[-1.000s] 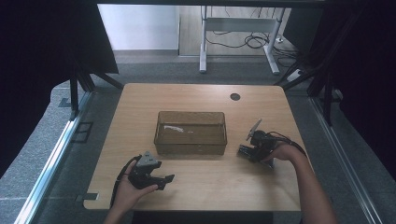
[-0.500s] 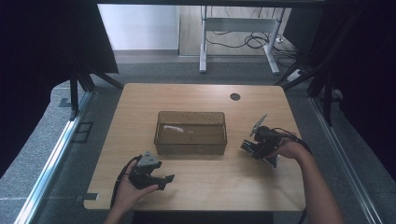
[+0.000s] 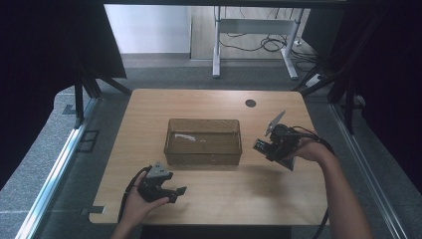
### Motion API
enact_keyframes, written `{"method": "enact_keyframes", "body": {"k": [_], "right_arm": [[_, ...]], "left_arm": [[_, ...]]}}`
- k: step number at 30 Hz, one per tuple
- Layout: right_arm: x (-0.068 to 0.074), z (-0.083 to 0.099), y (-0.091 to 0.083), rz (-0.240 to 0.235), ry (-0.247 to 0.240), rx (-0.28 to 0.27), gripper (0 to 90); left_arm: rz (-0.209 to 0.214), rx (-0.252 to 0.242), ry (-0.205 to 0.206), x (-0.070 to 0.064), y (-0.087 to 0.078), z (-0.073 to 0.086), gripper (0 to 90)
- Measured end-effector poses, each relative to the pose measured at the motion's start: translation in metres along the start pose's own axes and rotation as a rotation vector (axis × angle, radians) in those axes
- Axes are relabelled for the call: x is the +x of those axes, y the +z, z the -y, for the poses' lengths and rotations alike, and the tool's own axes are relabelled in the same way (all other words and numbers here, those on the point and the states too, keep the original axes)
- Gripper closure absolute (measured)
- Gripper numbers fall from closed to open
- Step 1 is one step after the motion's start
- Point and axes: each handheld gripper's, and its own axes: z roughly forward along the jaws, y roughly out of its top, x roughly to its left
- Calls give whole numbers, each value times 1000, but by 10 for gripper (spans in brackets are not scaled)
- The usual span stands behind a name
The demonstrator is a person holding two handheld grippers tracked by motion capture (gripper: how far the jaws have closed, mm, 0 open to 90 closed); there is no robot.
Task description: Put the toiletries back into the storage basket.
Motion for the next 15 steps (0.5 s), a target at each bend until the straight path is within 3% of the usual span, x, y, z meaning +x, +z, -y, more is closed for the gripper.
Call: {"method": "enact_keyframes", "body": {"k": [7,15], "right_arm": [[4,-14,-13,-6,-18,-46,453],[5,-31,-25,-2,-43,-61,453]], "left_arm": [[1,0,0,0,0,0,258],[2,0,-4,1,0,0,258]]}}
